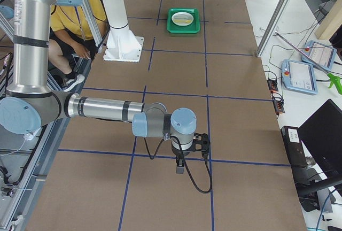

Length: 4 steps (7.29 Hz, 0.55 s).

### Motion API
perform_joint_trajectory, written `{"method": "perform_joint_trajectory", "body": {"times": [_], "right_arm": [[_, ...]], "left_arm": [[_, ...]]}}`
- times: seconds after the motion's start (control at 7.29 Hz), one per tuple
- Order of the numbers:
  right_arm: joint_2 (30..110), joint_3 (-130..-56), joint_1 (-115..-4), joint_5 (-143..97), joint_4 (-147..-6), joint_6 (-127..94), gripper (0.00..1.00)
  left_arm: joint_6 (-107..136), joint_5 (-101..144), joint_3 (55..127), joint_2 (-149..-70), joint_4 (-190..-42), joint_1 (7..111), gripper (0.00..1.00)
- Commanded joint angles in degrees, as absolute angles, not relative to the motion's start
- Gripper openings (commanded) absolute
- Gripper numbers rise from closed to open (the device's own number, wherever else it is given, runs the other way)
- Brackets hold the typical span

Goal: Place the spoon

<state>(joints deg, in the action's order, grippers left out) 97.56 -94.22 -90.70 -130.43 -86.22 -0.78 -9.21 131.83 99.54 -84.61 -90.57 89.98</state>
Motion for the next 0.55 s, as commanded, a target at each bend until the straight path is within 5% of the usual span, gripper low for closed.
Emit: {"method": "perform_joint_trajectory", "body": {"times": [0.0,0.41], "right_arm": [[97.56,-94.22,-90.7,-130.43,-86.13,-0.79,1.0],[97.56,-94.22,-90.7,-130.43,-86.22,-0.79,1.0]], "left_arm": [[-1.4,132.36,102.37,-85.43,-98.49,86.6,1.0],[32.3,126.52,110.37,-86.22,-109.19,66.43,1.0]]}}
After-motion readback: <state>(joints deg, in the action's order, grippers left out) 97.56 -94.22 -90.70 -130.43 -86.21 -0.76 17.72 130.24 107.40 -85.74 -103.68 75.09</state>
